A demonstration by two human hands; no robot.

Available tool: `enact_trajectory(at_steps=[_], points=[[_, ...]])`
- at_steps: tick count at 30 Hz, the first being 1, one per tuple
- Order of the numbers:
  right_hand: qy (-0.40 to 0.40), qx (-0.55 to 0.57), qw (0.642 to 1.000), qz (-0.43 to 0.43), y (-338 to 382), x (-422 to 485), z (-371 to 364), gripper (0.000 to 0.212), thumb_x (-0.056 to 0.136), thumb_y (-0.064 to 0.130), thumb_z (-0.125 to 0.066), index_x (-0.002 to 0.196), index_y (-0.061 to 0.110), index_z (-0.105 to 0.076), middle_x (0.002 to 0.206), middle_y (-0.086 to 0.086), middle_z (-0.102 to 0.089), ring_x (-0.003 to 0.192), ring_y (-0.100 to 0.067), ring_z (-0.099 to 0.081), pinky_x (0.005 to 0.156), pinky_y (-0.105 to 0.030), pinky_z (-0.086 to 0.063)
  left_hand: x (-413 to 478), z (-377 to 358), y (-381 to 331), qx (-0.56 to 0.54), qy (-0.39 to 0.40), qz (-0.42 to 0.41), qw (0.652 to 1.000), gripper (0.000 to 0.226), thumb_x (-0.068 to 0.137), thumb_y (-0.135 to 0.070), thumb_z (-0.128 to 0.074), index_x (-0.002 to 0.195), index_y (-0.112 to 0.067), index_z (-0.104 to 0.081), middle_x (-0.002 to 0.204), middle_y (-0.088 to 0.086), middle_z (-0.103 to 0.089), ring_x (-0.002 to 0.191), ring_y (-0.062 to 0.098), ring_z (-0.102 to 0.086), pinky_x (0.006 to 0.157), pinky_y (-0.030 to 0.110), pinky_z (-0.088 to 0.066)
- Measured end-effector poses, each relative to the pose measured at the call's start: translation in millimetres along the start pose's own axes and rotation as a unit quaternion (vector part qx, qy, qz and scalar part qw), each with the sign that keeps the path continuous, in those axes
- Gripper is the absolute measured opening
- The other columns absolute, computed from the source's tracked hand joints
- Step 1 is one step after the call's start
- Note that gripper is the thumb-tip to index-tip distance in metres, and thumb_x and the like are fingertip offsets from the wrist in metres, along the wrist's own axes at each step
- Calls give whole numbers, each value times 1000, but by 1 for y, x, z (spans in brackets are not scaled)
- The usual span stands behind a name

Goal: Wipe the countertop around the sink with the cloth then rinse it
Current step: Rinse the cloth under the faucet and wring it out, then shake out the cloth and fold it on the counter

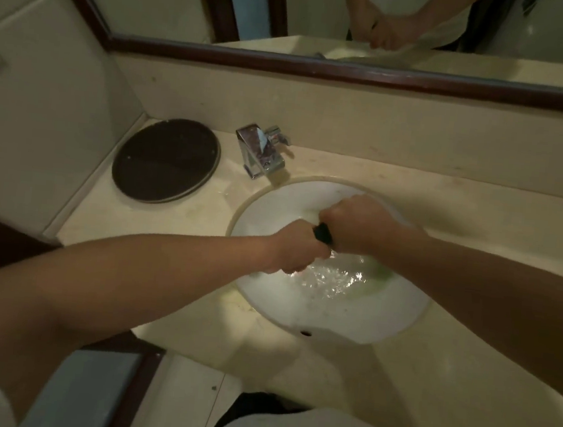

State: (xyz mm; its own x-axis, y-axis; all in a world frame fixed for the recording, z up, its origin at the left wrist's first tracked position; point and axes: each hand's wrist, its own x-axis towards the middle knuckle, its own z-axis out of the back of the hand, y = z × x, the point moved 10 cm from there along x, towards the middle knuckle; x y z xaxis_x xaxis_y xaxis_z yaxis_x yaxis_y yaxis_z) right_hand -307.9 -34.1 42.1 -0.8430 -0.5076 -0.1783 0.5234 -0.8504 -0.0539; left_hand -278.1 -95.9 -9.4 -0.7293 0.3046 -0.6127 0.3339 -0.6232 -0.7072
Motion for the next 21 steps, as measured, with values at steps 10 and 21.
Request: enact_trajectory(at_steps=[10,21], points=[[220,281,929,-101,-19,-19,-73,31,67,25,-83,93,14,-70,78,-3,-66,71,-21,-65,63,-29,-56,10,-11,10,183,-101,-77,975,51,76,-27,-75,120,-17,-50,112,8,-59,92,23,-61,71,30,-50],[80,524,802,-275,-26,-25,-24,60,99,56,-29,88,7,-60,65,-11,-60,46,-17,-53,46,-23,-45,-22,17,8,-74,-133,-156,976,28,86,-16,-68,111,-20,-57,102,-7,-63,93,2,-59,69,10,-46]])
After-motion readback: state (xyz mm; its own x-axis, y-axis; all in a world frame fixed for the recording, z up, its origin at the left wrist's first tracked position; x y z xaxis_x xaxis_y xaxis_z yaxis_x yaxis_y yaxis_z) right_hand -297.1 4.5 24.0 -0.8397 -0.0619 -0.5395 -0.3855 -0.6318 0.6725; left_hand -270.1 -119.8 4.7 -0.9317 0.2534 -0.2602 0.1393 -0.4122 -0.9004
